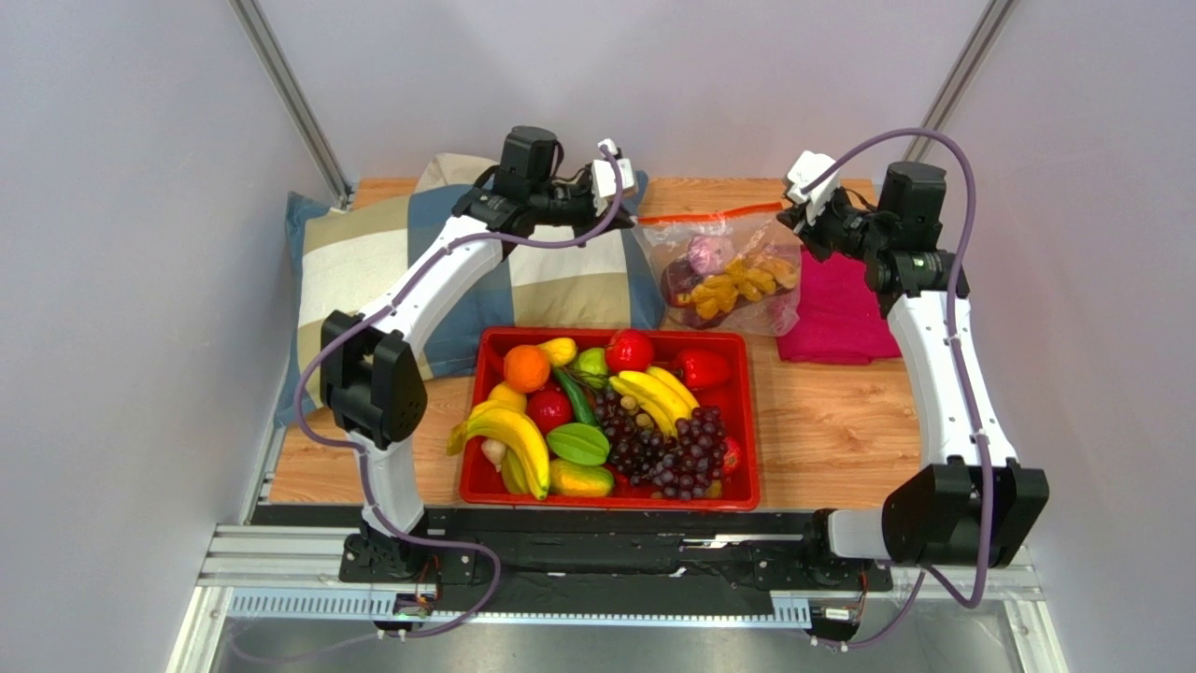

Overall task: Place the food in the zip-top bag and seal the zipper
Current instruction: Zip the zipper food storage bag at the center of the board, then place the zipper food storage bag at the center of the board, then reset both arms

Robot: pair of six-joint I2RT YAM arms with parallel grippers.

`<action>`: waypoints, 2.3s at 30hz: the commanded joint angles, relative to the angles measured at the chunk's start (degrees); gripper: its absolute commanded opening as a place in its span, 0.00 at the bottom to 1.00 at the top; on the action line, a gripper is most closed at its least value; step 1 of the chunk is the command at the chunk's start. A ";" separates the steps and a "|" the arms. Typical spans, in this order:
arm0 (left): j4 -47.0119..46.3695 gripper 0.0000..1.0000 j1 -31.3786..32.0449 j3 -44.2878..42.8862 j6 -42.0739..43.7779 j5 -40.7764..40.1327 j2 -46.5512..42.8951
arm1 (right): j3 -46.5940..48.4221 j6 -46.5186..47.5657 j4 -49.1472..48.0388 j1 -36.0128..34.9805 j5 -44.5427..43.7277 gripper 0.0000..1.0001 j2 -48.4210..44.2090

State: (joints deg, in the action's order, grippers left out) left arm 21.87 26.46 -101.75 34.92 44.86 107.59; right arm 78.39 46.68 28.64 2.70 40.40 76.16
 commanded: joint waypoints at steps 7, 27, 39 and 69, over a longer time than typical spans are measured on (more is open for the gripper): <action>-10.61 0.00 1.76 -9.08 -6.26 -6.89 6.14 | 3.97 -2.03 -15.20 1.96 -2.00 0.00 7.25; 2.48 0.00 8.61 20.54 11.06 0.58 -8.27 | -26.63 22.06 10.53 1.61 -0.41 0.29 -8.83; 5.82 0.81 7.91 19.67 1.32 -0.65 -18.72 | -20.57 9.70 18.38 1.70 0.64 1.00 -20.87; 28.23 0.99 -34.10 12.28 -33.51 -10.49 -26.55 | 2.64 -51.95 -2.28 1.52 -10.43 1.00 11.11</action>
State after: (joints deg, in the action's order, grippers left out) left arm 50.85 -7.88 -90.94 1.34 36.73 87.55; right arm 79.77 -2.92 30.17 4.54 30.57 86.63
